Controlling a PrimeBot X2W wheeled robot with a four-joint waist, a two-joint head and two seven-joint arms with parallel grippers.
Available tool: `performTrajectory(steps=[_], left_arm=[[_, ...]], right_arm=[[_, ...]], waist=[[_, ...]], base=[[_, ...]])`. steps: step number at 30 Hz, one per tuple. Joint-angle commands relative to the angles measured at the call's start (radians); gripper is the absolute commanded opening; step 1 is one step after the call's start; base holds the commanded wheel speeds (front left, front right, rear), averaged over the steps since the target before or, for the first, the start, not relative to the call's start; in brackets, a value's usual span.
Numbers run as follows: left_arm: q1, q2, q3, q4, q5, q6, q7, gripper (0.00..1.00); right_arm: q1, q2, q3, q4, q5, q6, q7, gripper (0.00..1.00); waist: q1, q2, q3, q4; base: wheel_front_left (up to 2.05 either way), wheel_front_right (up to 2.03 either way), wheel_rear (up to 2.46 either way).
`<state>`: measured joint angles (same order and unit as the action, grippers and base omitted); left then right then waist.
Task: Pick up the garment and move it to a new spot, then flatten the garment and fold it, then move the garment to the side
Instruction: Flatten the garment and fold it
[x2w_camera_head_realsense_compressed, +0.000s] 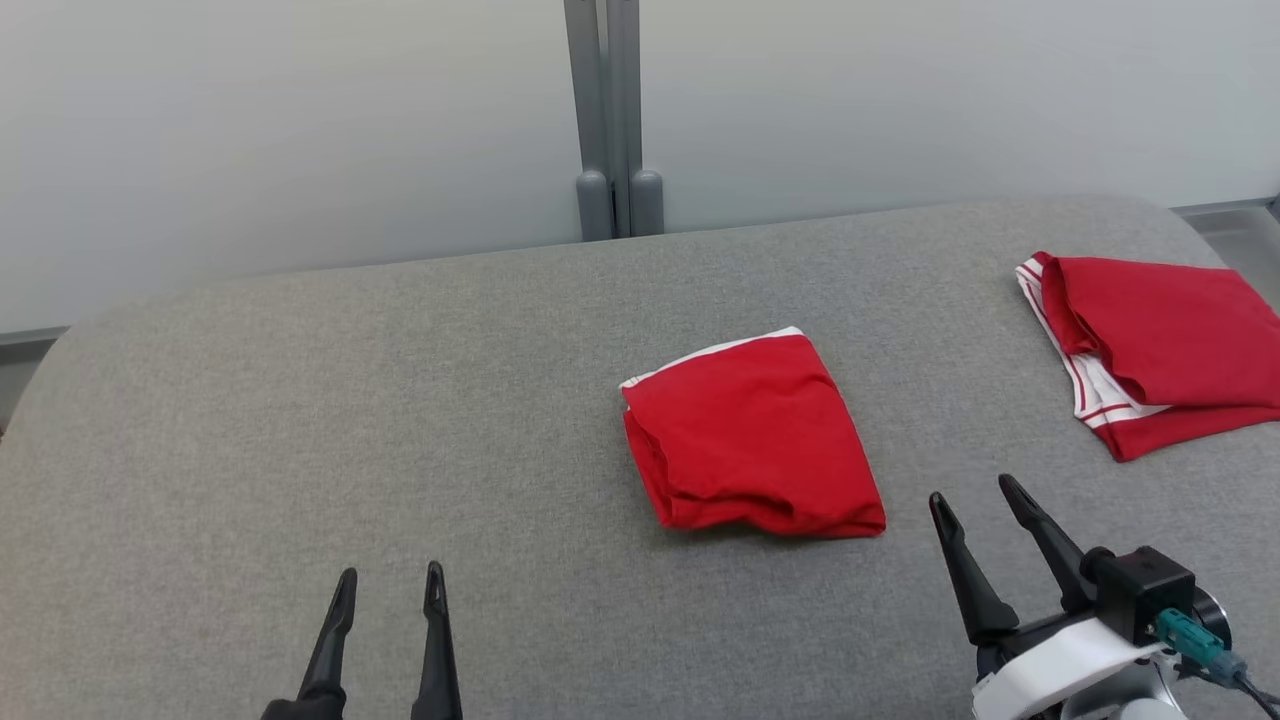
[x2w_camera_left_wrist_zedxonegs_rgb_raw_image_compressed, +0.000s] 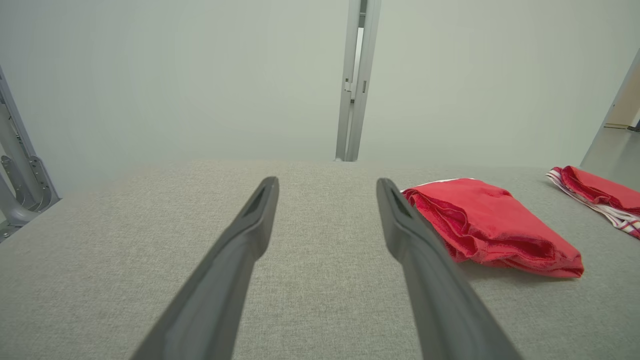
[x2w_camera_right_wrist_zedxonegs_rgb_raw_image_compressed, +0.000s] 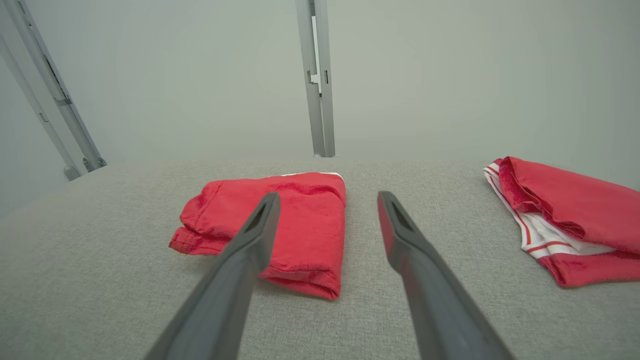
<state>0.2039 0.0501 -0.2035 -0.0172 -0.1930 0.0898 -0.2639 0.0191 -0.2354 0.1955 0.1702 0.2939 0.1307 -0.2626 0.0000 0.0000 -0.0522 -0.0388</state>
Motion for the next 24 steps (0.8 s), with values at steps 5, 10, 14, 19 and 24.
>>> performTrajectory(steps=[5,10,14,19,24], left_arm=[[0.066,0.001,0.02,-0.002,0.001,0.018,0.0,1.0],[0.083,0.001,0.027,0.014,0.022,0.005,0.0,1.0],[0.082,0.001,0.026,0.027,0.031,-0.008,0.0,1.0],[0.085,0.001,0.025,0.036,0.035,-0.014,0.0,1.0],[0.086,0.001,0.019,0.039,0.04,-0.019,0.0,1.0]], right_arm=[[0.055,0.023,-0.034,-0.012,-0.014,0.0,-0.002,1.0],[0.08,0.034,-0.041,-0.024,-0.03,0.0,-0.002,1.0],[0.091,0.041,-0.039,-0.028,-0.033,0.0,-0.002,1.0],[0.092,0.045,-0.038,-0.031,-0.029,0.0,-0.002,1.0],[0.097,0.041,-0.036,-0.029,-0.024,0.0,-0.002,1.0]], waist=[[0.0,0.0,-0.041,-0.009],[0.0,0.0,-0.048,0.004],[0.0,0.0,-0.048,0.017],[0.0,0.0,-0.048,0.025],[0.0,0.0,-0.052,0.034]], base=[[0.0,0.0,0.0],[0.0,0.0,0.0],[0.0,0.0,0.0],[0.0,0.0,0.0],[0.0,0.0,0.0]])
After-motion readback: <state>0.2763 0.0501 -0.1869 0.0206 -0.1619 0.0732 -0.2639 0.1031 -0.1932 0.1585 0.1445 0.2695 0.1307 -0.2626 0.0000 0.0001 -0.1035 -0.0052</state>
